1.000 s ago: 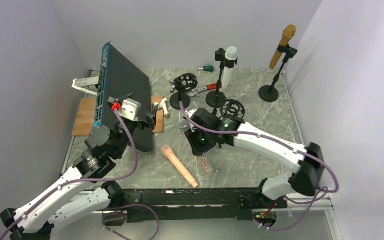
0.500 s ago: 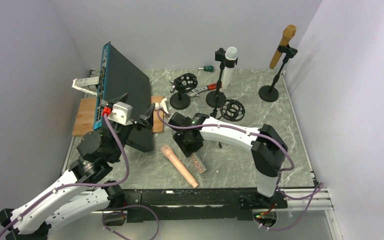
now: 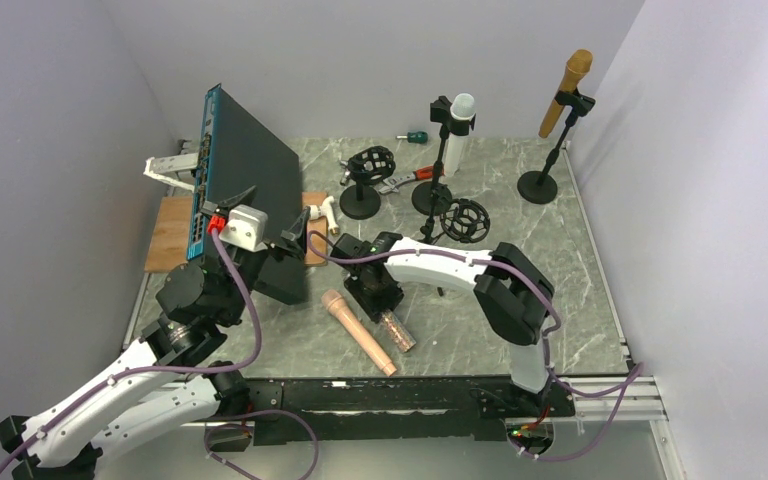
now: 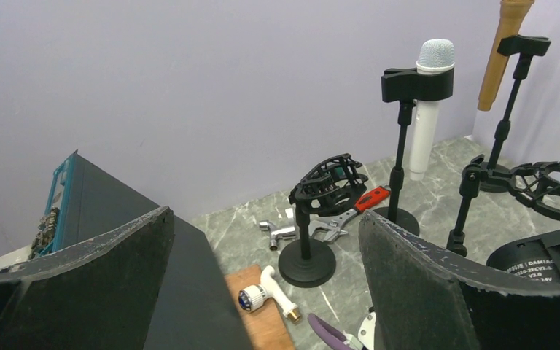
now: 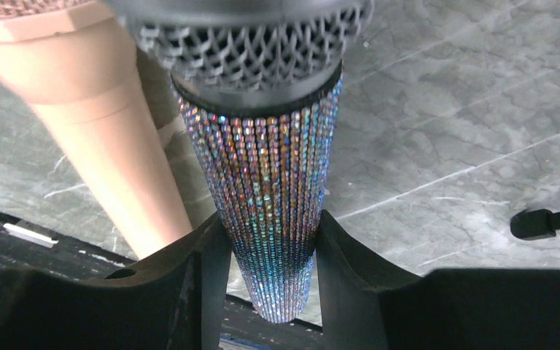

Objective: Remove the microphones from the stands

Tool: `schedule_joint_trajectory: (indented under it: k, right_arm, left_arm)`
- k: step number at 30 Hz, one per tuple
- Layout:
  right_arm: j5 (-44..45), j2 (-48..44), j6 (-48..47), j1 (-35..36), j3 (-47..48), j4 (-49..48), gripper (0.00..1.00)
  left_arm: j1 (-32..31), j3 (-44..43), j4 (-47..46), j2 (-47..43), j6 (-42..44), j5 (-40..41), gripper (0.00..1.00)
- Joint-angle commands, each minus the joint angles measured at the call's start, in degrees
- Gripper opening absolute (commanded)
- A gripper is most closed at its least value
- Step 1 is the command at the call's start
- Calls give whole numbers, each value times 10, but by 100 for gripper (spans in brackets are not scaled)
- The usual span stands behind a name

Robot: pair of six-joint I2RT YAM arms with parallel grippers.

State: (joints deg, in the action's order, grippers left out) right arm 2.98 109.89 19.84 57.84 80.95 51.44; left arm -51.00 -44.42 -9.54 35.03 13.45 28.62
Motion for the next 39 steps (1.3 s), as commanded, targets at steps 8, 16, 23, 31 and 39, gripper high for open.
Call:
schedule_joint_trajectory:
  k: [8, 16, 23, 31, 39]
  right_arm:
    - [7, 25, -10, 2, 15, -20, 27]
    - [11, 18, -6, 3, 7, -26, 38]
    - [15, 11, -6, 3, 7, -22, 52]
    - [35, -4, -5, 2, 35, 8, 60]
    - [66, -41, -1, 2, 67, 43, 68]
  left_arm:
    - [-3, 4, -31, 4, 14, 11, 99]
    - [-3, 6, -33, 6, 13, 9, 99]
    - [-3, 6, -32, 11, 12, 7, 99]
    - [-2, 7, -33, 13, 15, 10, 100]
    - [-3, 6, -32, 13, 13, 9, 99]
